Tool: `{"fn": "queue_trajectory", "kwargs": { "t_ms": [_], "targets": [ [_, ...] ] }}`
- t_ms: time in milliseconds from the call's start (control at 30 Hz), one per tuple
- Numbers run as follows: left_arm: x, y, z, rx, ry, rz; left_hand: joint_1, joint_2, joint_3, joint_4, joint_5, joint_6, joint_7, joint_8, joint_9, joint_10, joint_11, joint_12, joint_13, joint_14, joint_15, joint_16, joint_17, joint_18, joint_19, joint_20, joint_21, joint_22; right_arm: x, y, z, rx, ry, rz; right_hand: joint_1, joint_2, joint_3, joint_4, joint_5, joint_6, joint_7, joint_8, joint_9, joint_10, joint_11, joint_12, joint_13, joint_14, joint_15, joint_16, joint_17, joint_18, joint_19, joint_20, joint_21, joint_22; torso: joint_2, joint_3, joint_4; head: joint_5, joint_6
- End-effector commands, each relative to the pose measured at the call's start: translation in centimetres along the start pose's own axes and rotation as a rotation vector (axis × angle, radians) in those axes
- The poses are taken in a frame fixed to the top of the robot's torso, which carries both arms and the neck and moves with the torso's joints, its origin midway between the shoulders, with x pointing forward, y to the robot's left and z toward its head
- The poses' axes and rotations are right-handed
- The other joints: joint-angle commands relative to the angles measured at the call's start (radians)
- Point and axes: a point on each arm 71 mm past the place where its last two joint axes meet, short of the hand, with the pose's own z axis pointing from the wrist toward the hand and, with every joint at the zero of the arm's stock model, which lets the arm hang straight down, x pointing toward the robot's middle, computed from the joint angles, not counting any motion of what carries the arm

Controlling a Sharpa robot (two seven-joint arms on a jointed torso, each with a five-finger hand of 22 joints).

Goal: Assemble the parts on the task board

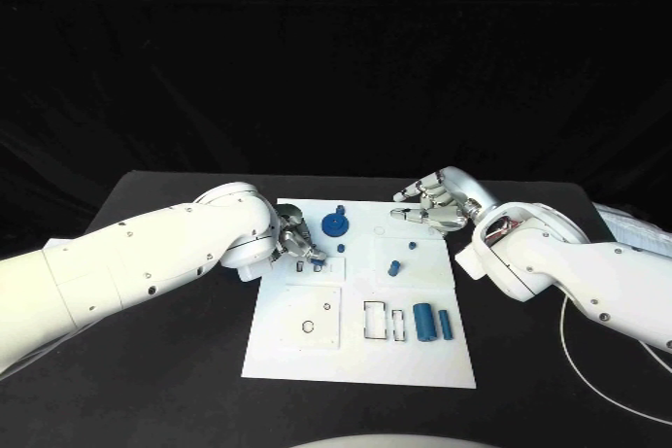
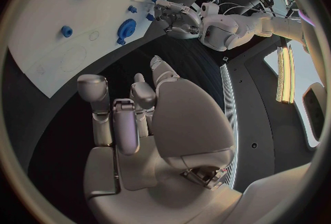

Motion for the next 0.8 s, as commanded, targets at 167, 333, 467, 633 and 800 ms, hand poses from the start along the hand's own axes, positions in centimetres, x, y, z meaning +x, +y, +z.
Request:
{"fn": "queue_trajectory", "kwargs": {
  "t_ms": [167, 333, 467, 633, 800],
  "targets": [
    [-0.02, -0.21, 0.10, 0.000, -0.017, 0.030, -0.016, -0.008, 0.191, -0.183, 0.010, -0.001, -0.003, 0.004, 0.004, 0.010, 0.000, 0.007, 0.002, 0.105, 0.004, 0.003, 0.263, -0.019, 0.010, 0.001, 0.008, 0.055, 0.23, 0.07, -0.01, -0.011, 0.014, 0.001, -0.005, 0.002, -0.001, 0.007, 0.005, 0.008, -0.002, 0.004, 0.001, 0.004, -0.004, 0.003, -0.001, 0.078, 0.002, -0.005, 0.147, 0.017, -0.005, -0.001, -0.004, -0.002, 0.000, -0.0014, -0.0002, 0.003, -0.002],
    [0.11, -0.22, 0.13, -0.013, -0.010, 0.075, -0.020, -0.012, 0.197, -0.189, 0.015, 0.000, -0.002, 0.005, 0.006, 0.012, 0.000, 0.007, 0.002, 0.105, 0.004, 0.003, 0.263, -0.019, 0.011, 0.001, 0.009, 0.058, 0.27, 0.06, -0.01, -0.011, 0.015, 0.002, -0.006, 0.003, -0.001, 0.008, 0.007, 0.008, -0.002, 0.004, 0.001, 0.005, -0.004, 0.004, -0.001, 0.079, 0.001, -0.005, 0.147, 0.017, -0.005, -0.001, -0.004, -0.002, 0.000, -0.0016, -0.0005, 0.005, -0.002],
    [0.21, -0.26, 0.14, -0.020, -0.004, 0.105, -0.022, -0.013, 0.200, -0.193, 0.018, 0.001, -0.002, 0.005, 0.007, 0.012, 0.000, 0.007, 0.002, 0.105, 0.004, 0.003, 0.263, -0.019, 0.011, 0.001, 0.010, 0.058, 0.30, 0.08, -0.01, -0.013, 0.015, 0.003, -0.006, 0.003, -0.001, 0.008, 0.007, 0.008, -0.002, 0.004, 0.001, 0.005, -0.004, 0.004, -0.001, 0.079, 0.001, -0.005, 0.147, 0.017, -0.005, -0.001, -0.004, -0.002, 0.000, -0.0020, -0.0005, 0.006, -0.004],
    [0.31, -0.28, 0.19, -0.027, 0.001, 0.125, -0.026, -0.015, 0.205, -0.197, 0.023, 0.003, -0.002, 0.005, 0.008, 0.015, 0.000, 0.009, 0.004, 0.105, 0.004, 0.003, 0.263, -0.019, 0.012, 0.001, 0.010, 0.060, 0.34, 0.11, -0.01, -0.015, 0.014, 0.004, -0.006, 0.003, -0.001, 0.008, 0.007, 0.008, -0.002, 0.004, 0.001, 0.005, -0.004, 0.004, -0.001, 0.079, 0.001, -0.005, 0.147, 0.017, -0.005, -0.001, -0.004, -0.002, 0.000, -0.0018, -0.0005, 0.007, -0.006],
    [0.36, -0.18, 0.19, -0.033, 0.007, 0.140, -0.029, -0.016, 0.208, -0.201, 0.027, 0.004, -0.002, 0.005, 0.009, 0.016, 0.000, 0.010, 0.005, 0.105, 0.004, 0.003, 0.263, -0.020, 0.012, 0.001, 0.011, 0.060, 0.35, 0.10, -0.01, -0.015, 0.015, 0.004, -0.006, 0.003, -0.001, 0.008, 0.007, 0.008, -0.002, 0.004, 0.001, 0.005, -0.004, 0.004, -0.001, 0.079, 0.001, -0.005, 0.147, 0.017, -0.005, -0.001, -0.004, -0.002, 0.000, -0.0018, -0.0008, 0.007, -0.007]
  ]
}}
